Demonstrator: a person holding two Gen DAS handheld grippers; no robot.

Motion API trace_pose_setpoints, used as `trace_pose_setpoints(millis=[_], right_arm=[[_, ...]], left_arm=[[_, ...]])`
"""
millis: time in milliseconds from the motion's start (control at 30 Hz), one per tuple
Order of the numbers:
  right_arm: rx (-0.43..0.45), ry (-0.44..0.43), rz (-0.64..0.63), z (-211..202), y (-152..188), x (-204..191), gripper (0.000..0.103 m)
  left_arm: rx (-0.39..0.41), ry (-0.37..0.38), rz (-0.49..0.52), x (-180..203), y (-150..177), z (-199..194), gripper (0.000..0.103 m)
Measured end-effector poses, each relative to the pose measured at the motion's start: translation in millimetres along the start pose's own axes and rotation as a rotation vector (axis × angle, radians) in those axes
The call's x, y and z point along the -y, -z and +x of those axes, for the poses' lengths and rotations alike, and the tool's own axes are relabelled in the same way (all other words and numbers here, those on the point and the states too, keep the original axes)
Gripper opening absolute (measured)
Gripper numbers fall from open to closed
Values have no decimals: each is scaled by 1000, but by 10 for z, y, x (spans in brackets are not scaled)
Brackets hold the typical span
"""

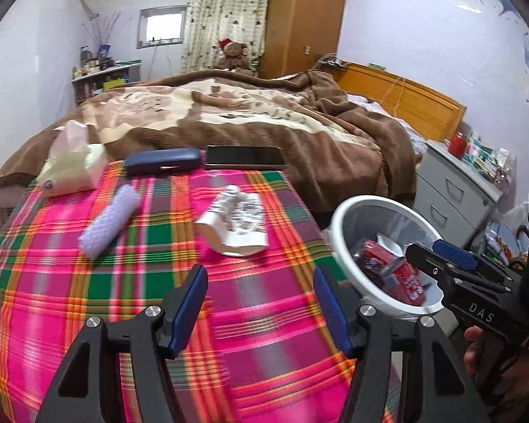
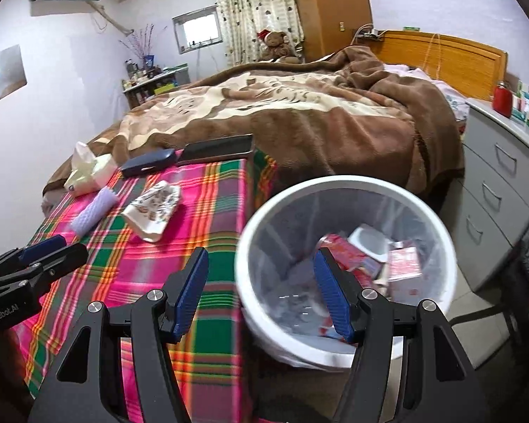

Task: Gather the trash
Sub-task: 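Grasp the patterned paper cup with the right tool while the left tool grasps the white foam sleeves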

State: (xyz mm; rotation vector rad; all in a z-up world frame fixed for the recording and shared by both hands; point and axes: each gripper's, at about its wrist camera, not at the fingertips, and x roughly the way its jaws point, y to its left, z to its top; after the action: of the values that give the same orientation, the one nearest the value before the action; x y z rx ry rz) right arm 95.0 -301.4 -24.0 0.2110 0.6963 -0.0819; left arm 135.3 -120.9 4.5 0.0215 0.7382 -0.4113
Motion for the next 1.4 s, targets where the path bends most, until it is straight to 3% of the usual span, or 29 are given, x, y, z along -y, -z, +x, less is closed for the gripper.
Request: trace_pose_setpoints(millis=[400, 733, 1400], right_arm=[[-35, -65, -28, 231, -65, -495, 63], [-78, -77, -35, 552, -193, -760, 63], [-227, -67, 6, 1349, -335, -909, 63]], left_arm=[[24, -91, -101, -887, -40, -138, 62], [12, -166, -157, -1549, -118, -2, 62], [-115, -133, -131, -2038, -355, 891, 62]])
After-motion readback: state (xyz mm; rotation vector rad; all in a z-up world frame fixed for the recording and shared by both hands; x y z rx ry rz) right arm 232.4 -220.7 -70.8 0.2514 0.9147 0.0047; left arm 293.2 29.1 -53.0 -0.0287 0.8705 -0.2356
